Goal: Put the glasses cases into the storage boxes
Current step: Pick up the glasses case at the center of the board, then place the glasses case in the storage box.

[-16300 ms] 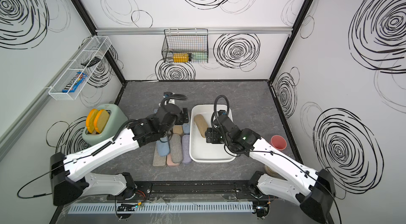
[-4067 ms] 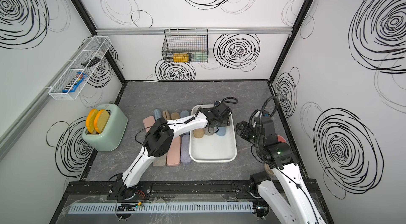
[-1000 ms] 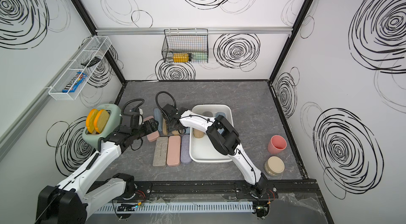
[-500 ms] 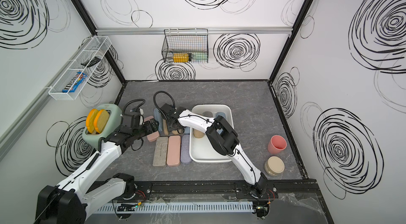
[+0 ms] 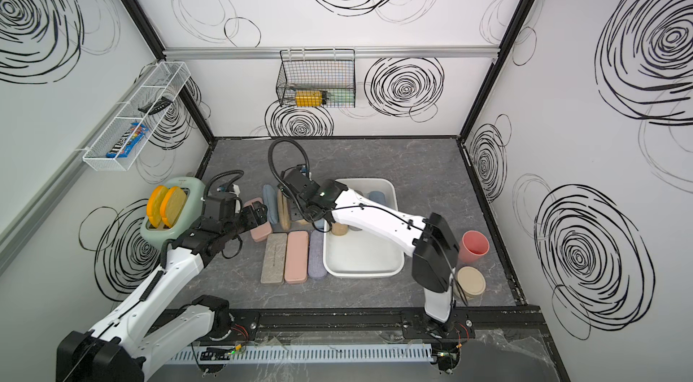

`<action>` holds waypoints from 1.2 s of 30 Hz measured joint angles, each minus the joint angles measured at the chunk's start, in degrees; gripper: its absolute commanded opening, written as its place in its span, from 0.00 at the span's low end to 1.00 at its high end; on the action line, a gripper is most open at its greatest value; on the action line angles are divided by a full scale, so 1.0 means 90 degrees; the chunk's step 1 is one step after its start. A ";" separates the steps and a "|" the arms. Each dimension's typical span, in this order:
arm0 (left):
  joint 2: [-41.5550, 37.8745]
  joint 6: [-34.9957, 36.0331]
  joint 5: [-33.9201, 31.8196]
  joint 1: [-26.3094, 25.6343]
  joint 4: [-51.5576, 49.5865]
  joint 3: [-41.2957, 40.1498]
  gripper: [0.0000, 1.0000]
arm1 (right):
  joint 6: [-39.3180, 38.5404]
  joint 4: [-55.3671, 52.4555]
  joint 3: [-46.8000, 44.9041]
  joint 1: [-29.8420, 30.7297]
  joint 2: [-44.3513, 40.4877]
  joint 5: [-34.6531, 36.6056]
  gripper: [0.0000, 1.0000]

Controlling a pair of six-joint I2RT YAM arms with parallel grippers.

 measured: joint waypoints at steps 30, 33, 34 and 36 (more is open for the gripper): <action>0.0022 0.0000 0.0024 -0.0112 0.0002 0.0000 0.88 | 0.1001 -0.0884 -0.5163 -0.1887 -0.4044 -0.1785 0.57; 0.0022 0.0000 0.0024 -0.0119 0.0002 0.0000 0.88 | 0.0845 -0.0852 -0.5241 -0.2152 -0.4039 -0.1911 0.57; 0.0022 0.0000 0.0024 -0.0124 0.0002 0.0000 0.88 | 0.0806 -0.0848 -0.5272 -0.2225 -0.4019 -0.1953 0.57; 0.0022 0.0000 0.0019 -0.0138 0.0002 0.0000 0.88 | 0.0733 -0.0828 -0.5328 -0.2310 -0.3946 -0.2011 0.57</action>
